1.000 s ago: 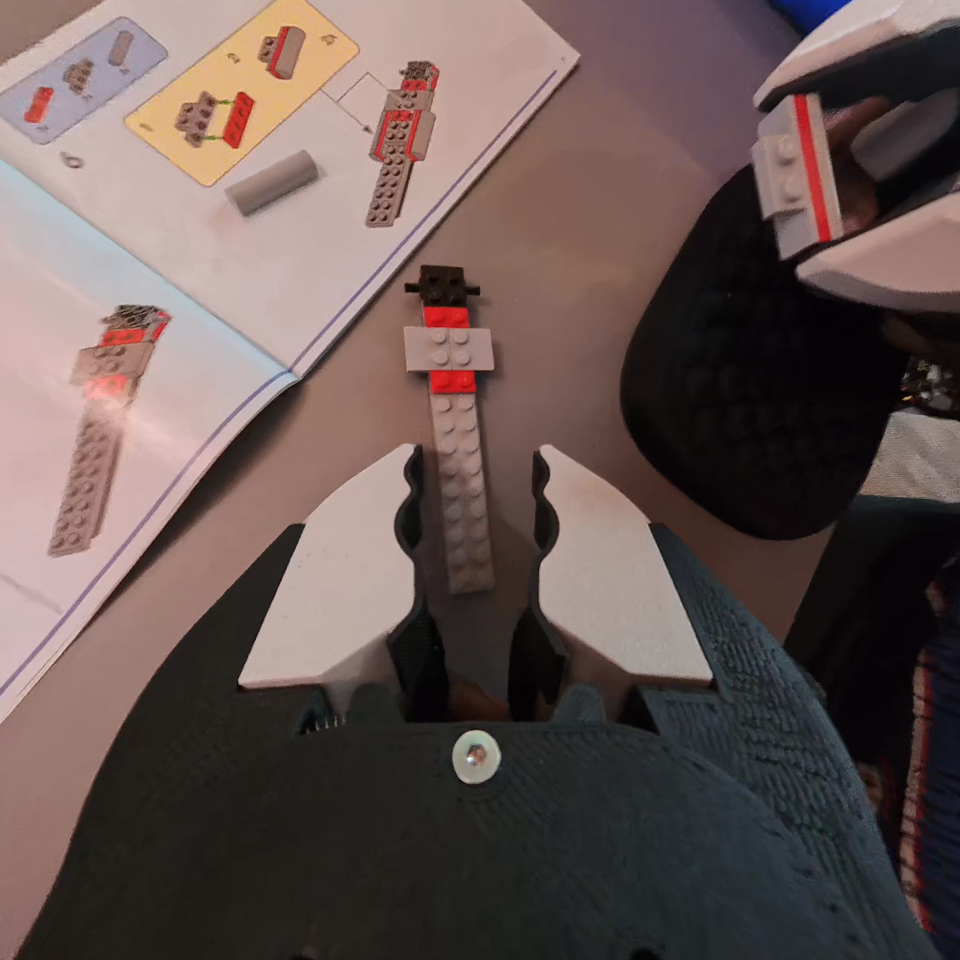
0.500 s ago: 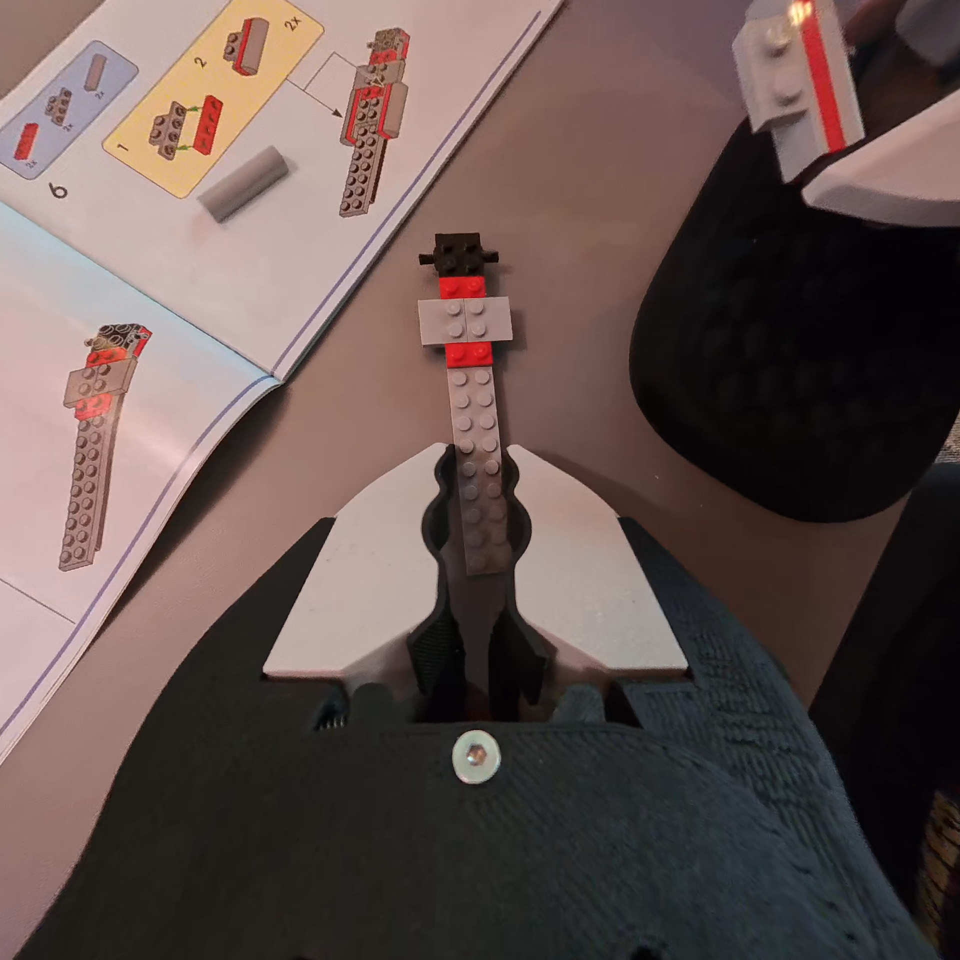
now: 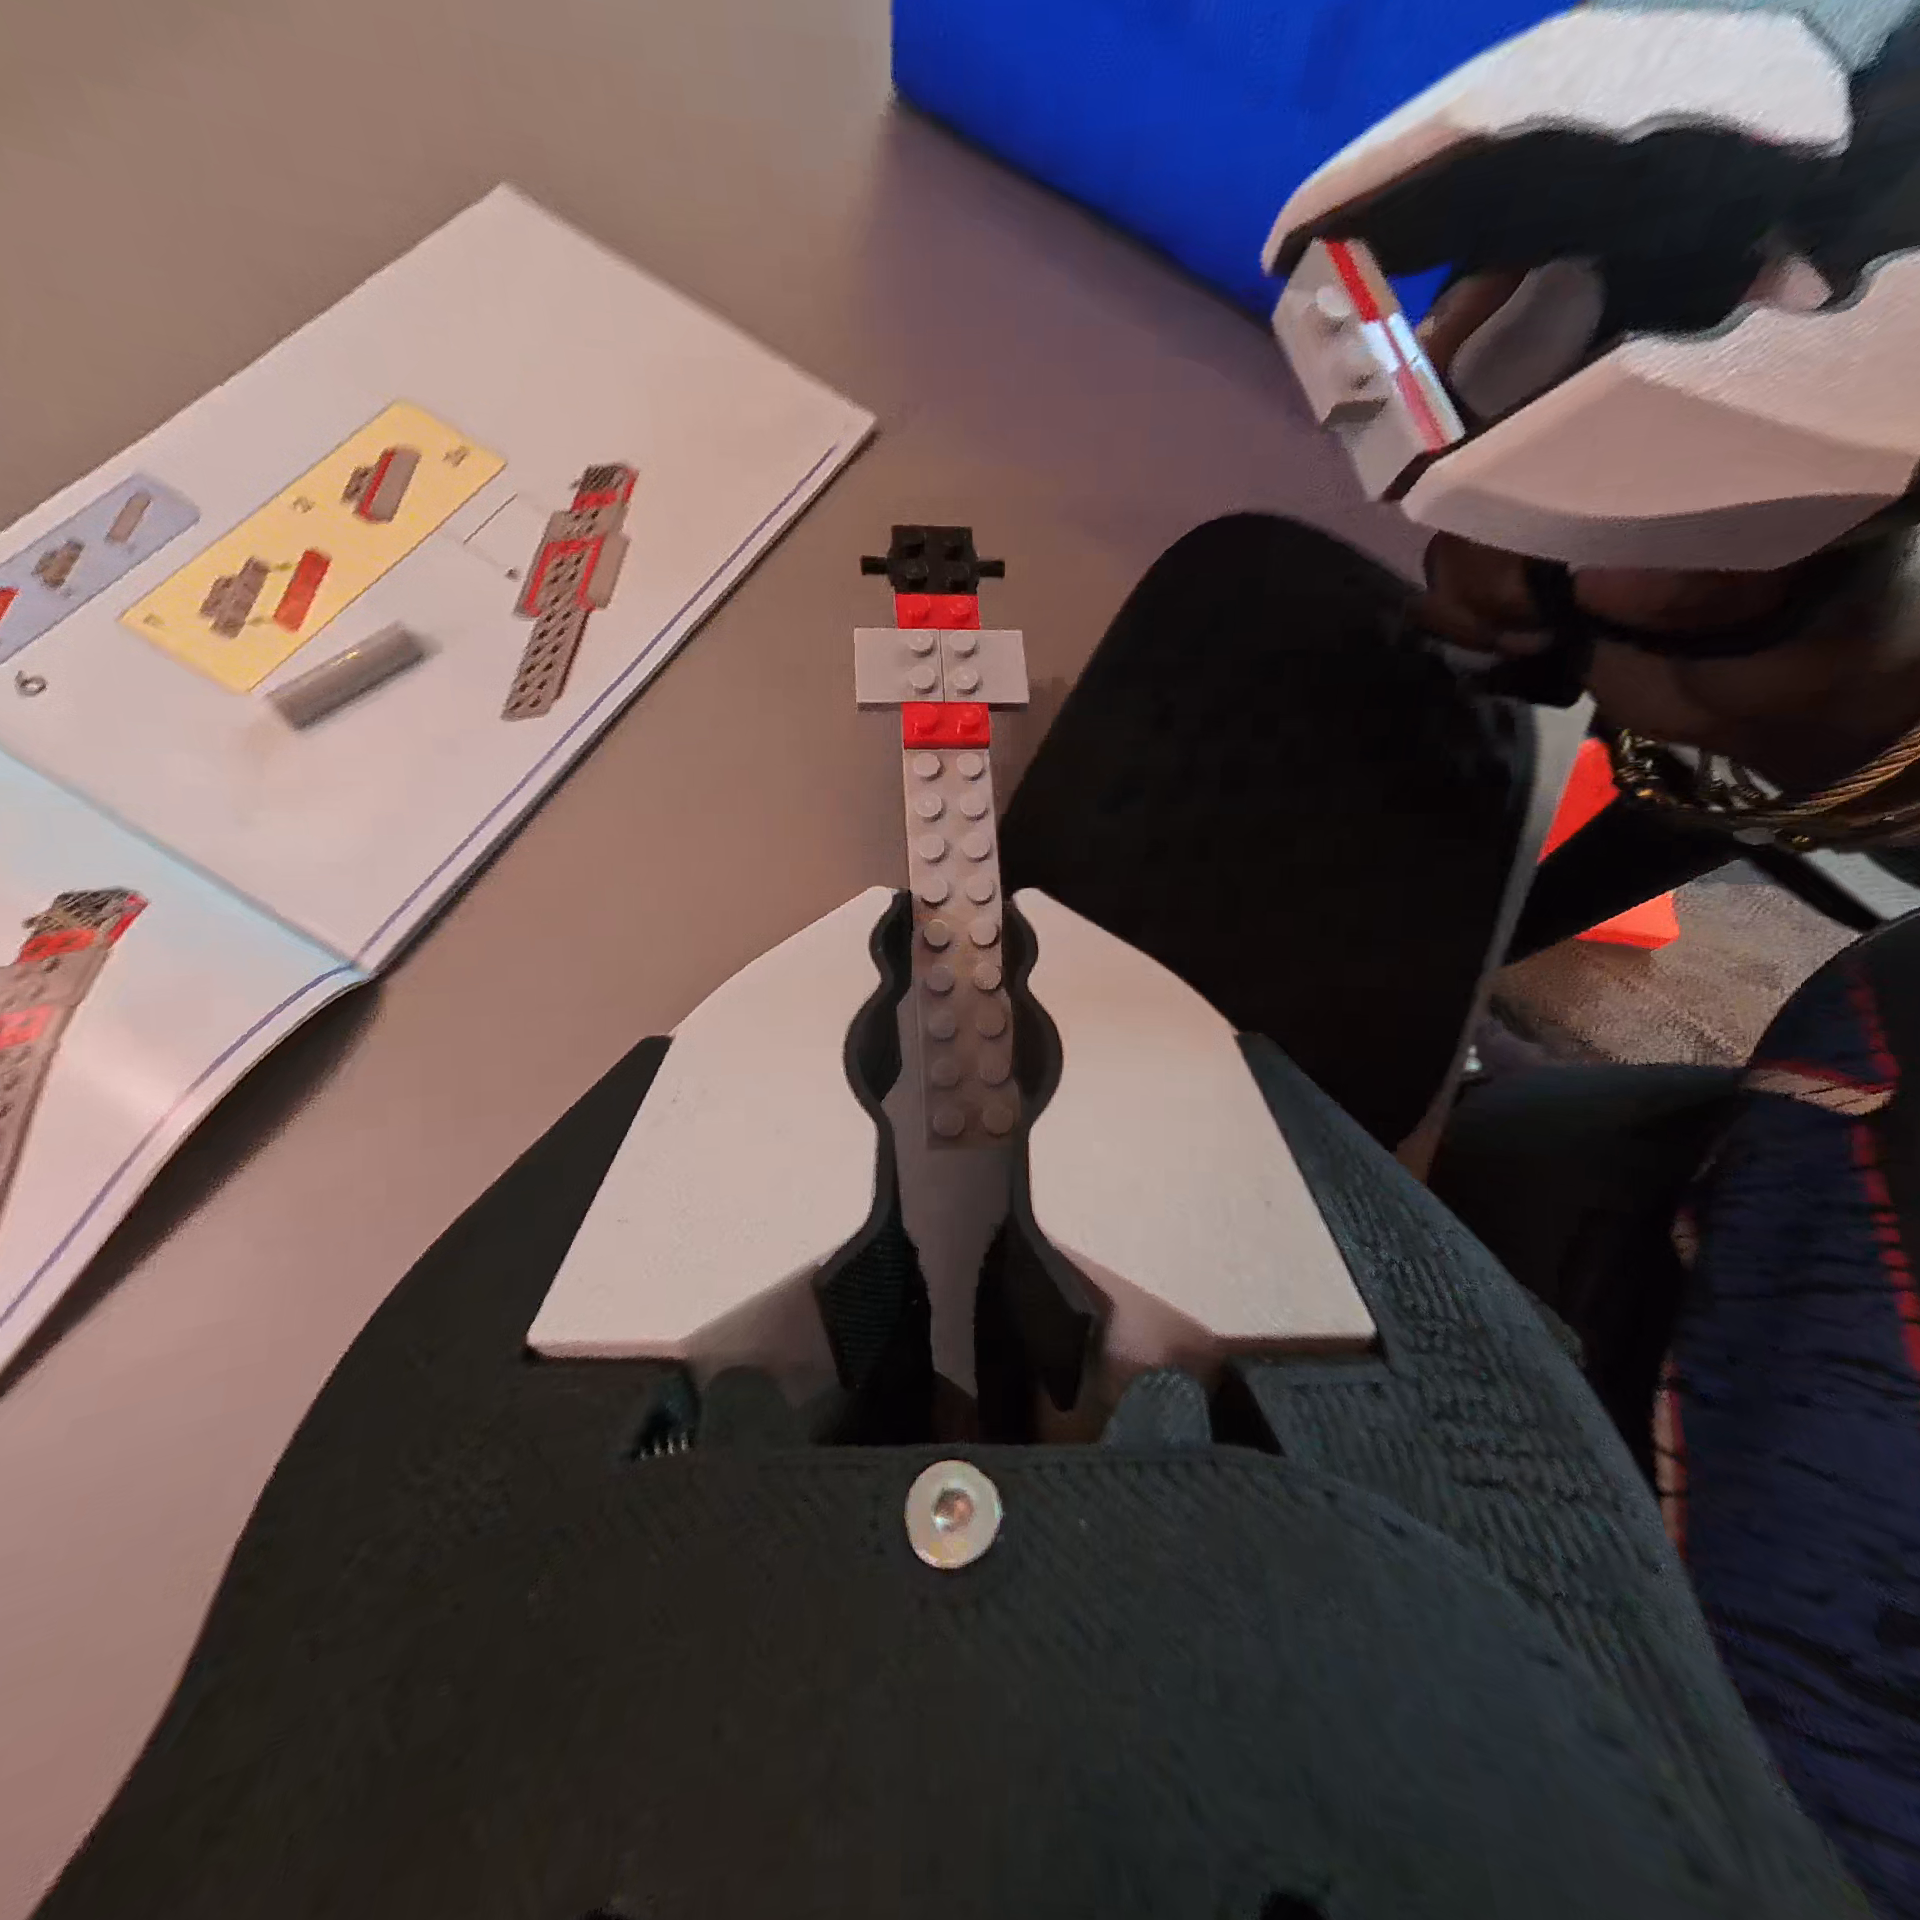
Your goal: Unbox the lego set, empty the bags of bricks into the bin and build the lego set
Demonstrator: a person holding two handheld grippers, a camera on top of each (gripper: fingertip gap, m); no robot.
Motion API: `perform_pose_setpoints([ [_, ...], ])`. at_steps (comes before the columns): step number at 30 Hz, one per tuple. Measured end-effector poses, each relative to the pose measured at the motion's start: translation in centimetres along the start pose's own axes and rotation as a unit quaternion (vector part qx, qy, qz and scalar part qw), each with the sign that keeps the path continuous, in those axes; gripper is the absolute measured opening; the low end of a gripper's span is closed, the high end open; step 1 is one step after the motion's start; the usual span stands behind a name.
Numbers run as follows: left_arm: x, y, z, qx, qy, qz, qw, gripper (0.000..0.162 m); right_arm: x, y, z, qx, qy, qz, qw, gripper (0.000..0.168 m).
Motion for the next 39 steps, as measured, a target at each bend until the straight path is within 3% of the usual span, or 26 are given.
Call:
perform_pose_setpoints([
  [11, -1.5, -5.2, 4.8, -0.019, 0.035, 0.004, 0.999, 0.016, -5.2, 5.4, -1.3, -0.040, -0.044, -0.111, 0.992, 0.034],
  [21, -2.2, -4.9, 6.1, -0.046, 0.023, -0.008, 0.999, 0.017, -7.0, 4.9, -2.3, -0.055, -0.070, -0.125, 0.988, 0.034],
  [26, -2.6, -4.7, 6.8, -0.087, 0.025, -0.002, 0.996, 0.034, -7.3, 4.7, -2.3, -0.056, -0.069, -0.139, 0.986, 0.034],
  [39, -2.8, -4.5, 7.3, -0.119, 0.005, -0.008, 0.993, 0.039, -7.8, 4.3, -2.3, -0.071, -0.054, -0.169, 0.982, 0.034],
])
Point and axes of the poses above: each gripper's, where its closed fingertips meet, y back along the fingers, x out of its top, z = x × y across the jaws, the point moved 1 cm from there along y, back along the fingers, and after that the axes turned 12 degrees about -x, right-handed, at the moved point
